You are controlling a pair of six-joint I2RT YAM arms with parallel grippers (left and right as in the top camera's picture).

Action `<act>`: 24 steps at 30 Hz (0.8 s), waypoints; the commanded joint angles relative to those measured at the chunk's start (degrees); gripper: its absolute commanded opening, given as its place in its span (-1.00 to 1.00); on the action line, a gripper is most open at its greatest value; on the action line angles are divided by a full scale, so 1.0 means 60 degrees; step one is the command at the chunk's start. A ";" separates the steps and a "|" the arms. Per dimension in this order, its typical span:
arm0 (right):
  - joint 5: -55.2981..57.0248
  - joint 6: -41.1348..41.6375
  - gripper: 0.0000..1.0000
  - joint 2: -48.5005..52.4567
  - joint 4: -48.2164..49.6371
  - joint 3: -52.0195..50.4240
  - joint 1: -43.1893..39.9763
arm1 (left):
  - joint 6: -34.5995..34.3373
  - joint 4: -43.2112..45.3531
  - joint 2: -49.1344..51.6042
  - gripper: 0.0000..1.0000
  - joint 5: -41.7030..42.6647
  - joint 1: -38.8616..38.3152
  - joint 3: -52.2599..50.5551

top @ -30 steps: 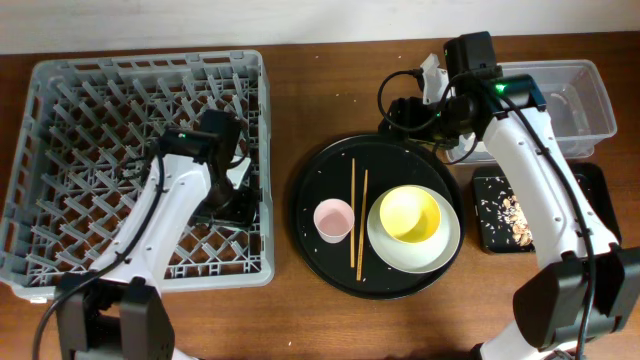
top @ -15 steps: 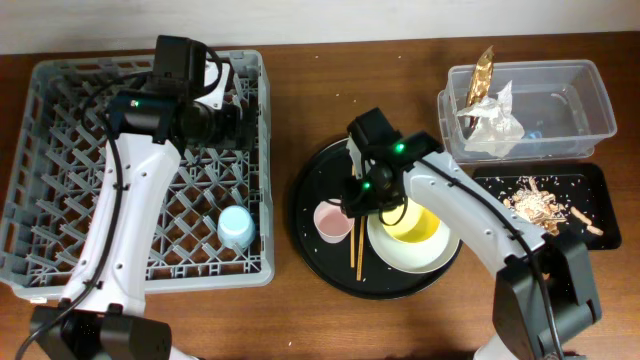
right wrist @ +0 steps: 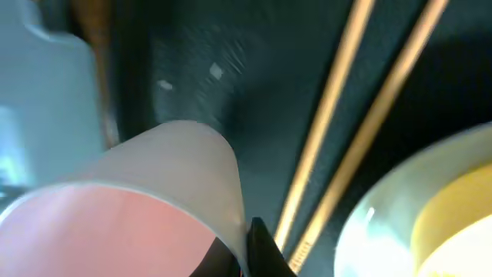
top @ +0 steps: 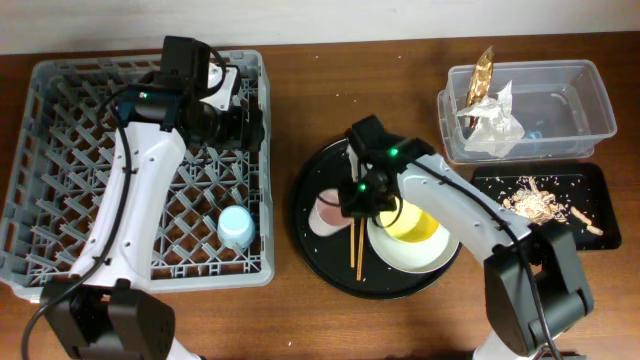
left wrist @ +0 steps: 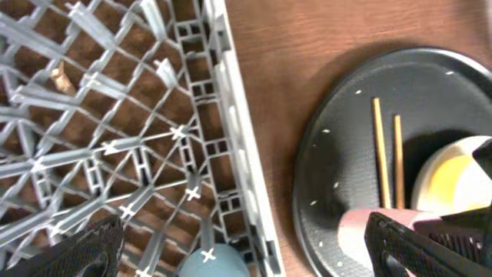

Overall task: Sort waste into correct bins and load items into the dishwasher rack
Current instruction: 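Grasp the pink cup with the right gripper and lift it, then hand the pink cup from the right gripper to the left gripper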

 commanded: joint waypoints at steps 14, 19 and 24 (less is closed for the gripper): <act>-0.6408 0.0903 -0.92 -0.1355 0.7420 0.1752 -0.0900 | 0.0929 0.0692 0.0029 0.97 1.3366 0.1279 0.0106; -0.7056 0.1931 -0.92 -0.1377 0.8746 0.1767 -0.1392 | 0.0962 0.0856 0.0029 0.93 1.3366 0.1290 0.0106; -0.7708 0.1708 -0.92 -0.1177 0.8072 0.1745 -0.1464 | 0.0947 0.0933 0.0029 0.94 1.3366 0.1395 0.0106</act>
